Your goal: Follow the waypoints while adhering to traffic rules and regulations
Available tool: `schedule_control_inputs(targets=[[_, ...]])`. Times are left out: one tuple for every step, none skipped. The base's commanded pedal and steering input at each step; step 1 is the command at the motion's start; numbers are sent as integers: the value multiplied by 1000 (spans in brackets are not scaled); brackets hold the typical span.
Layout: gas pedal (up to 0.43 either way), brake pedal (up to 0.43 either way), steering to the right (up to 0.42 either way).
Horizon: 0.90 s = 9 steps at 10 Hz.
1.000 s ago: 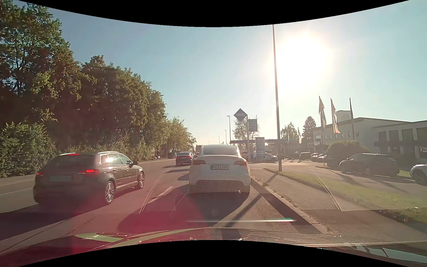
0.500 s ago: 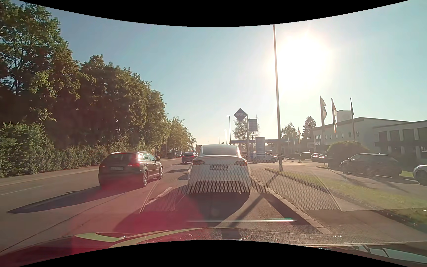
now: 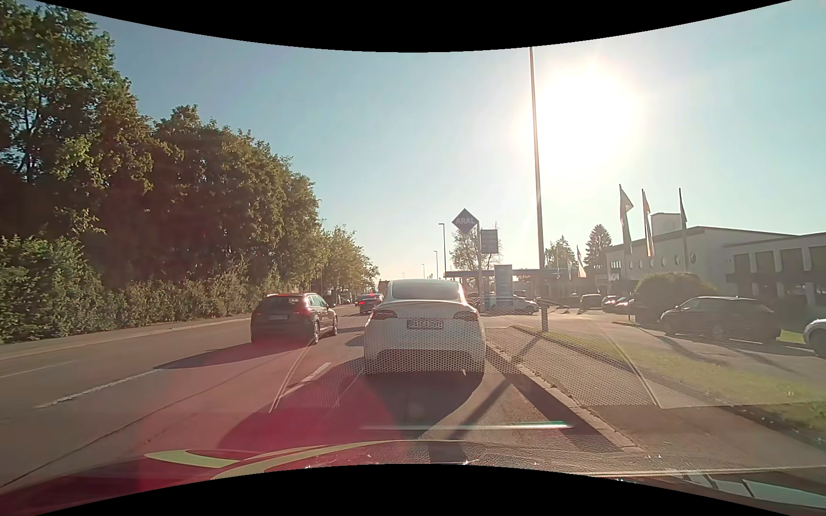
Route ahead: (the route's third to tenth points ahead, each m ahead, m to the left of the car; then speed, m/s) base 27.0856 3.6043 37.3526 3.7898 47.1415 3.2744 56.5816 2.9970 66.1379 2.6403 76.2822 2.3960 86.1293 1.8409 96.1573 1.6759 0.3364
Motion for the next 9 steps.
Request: schedule_control_inputs(targets=[[0,0,9],[0,0,9],[0,0,9],[0,0,9],[0,0,9],[0,0,9],[0,0,9],[0,0,9],[0,0,9]])
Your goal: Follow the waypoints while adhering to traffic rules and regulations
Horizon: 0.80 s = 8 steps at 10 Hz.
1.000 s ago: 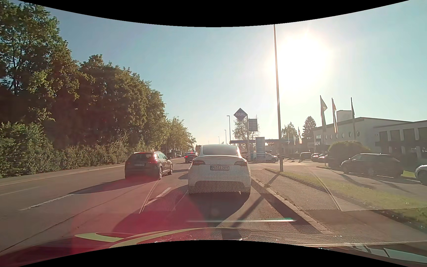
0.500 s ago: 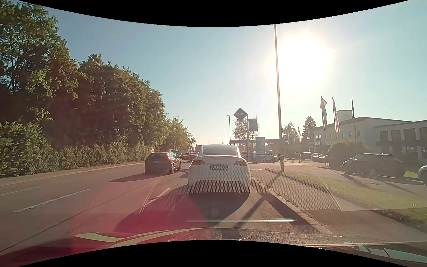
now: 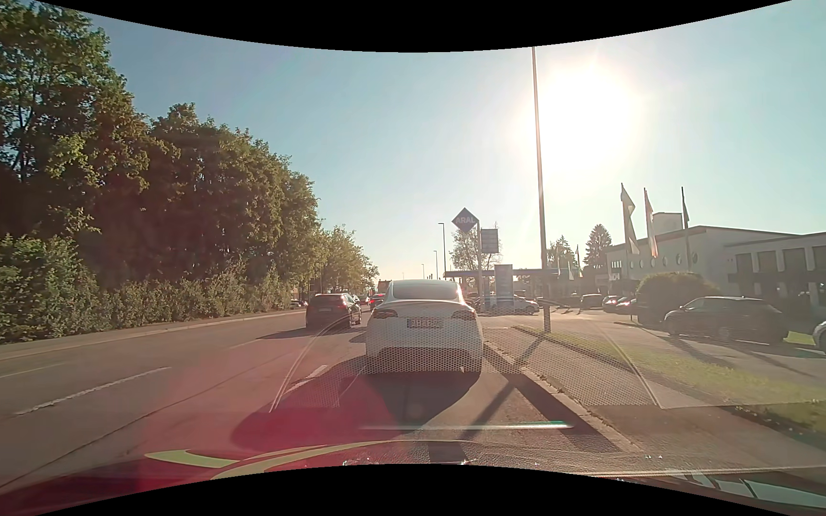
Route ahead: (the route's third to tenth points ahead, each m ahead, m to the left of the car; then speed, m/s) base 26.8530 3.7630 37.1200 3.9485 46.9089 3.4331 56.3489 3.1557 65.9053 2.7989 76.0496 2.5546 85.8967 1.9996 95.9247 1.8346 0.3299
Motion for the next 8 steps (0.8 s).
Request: schedule_control_inputs(targets=[[0,0,9],[0,0,9],[0,0,9],[0,0,9],[0,0,9],[0,0,9],[0,0,8],[0,0,8]])
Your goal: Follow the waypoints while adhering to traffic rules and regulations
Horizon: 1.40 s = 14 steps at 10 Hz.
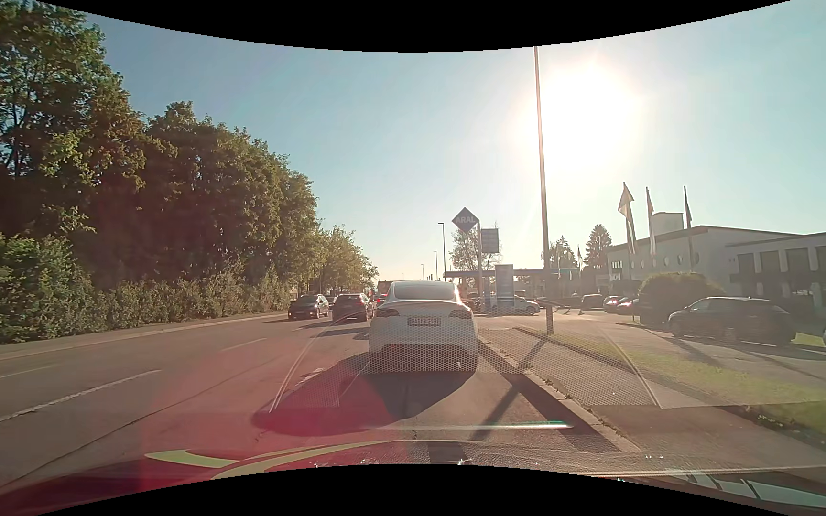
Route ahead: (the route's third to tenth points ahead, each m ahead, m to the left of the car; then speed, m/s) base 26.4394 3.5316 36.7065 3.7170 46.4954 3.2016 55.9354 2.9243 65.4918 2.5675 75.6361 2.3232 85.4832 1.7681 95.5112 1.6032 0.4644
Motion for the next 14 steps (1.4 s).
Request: schedule_control_inputs(targets=[[0,0,8],[0,0,8],[0,0,8],[0,0,8],[0,0,8],[0,0,8],[0,0,8],[0,0,8],[0,0,8],[0,0,12],[0,0,14],[0,0,14],[0,0,14],[0,0,14]])
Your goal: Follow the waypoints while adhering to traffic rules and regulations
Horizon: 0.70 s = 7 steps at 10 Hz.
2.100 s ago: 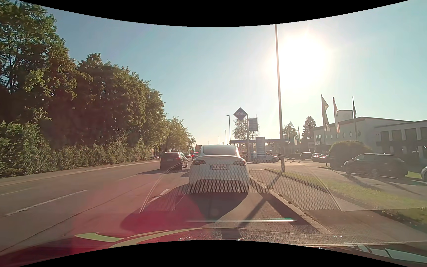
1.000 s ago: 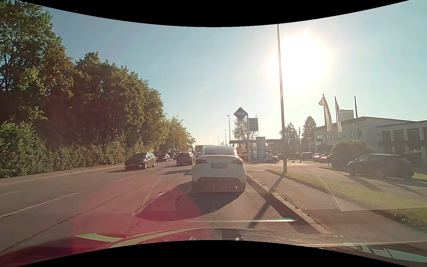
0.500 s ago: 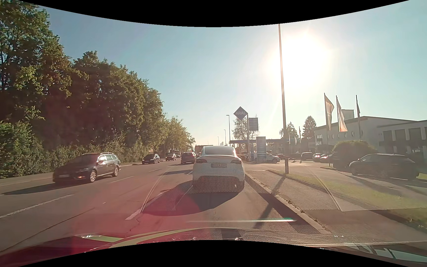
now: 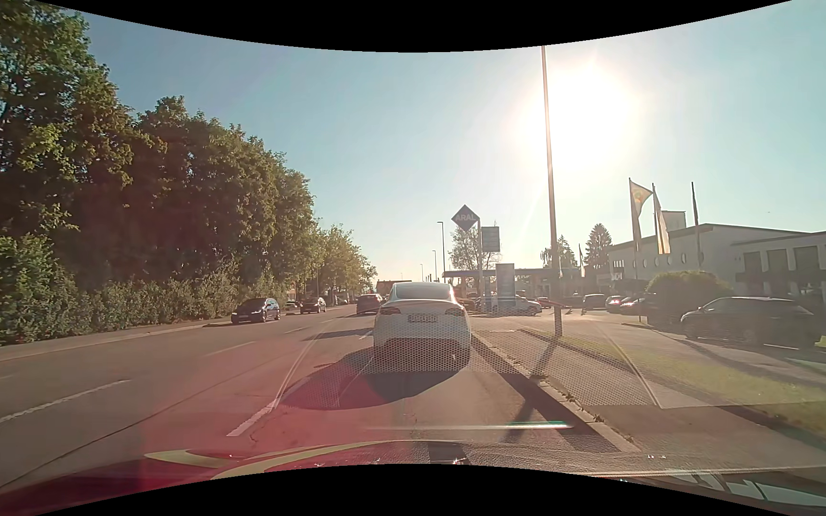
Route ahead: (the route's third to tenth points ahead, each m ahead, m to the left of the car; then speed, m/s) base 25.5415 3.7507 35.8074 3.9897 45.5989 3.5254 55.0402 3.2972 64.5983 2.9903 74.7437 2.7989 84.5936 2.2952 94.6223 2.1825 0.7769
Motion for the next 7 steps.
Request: schedule_control_inputs(targets=[[0,0,13],[0,0,13],[0,0,12],[0,0,10],[0,0,10],[0,0,10],[0,0,10]])
